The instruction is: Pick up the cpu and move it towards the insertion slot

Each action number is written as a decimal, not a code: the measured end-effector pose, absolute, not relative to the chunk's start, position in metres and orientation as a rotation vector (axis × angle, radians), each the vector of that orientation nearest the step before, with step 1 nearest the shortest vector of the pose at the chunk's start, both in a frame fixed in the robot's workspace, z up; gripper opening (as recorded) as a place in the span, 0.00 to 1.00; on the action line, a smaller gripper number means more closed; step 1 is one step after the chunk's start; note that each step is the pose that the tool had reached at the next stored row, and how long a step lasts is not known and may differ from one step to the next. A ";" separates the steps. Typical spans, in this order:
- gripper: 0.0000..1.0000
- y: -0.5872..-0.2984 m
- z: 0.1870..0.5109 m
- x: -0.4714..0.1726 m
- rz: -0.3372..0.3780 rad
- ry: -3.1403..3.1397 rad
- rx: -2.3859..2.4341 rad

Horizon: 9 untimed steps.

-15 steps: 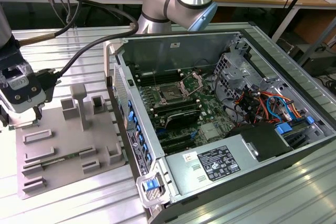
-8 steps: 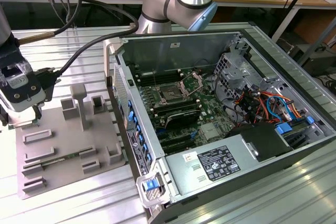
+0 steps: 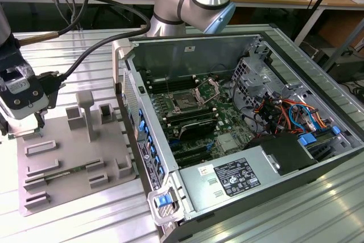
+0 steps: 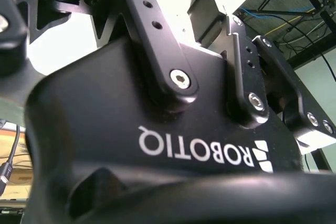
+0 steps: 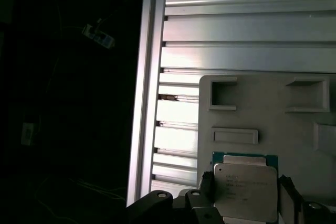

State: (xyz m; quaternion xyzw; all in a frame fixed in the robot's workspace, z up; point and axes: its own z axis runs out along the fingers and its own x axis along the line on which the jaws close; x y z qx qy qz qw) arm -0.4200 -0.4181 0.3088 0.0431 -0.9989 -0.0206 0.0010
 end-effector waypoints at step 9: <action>0.55 -0.418 0.312 -0.420 -0.065 -3.136 0.135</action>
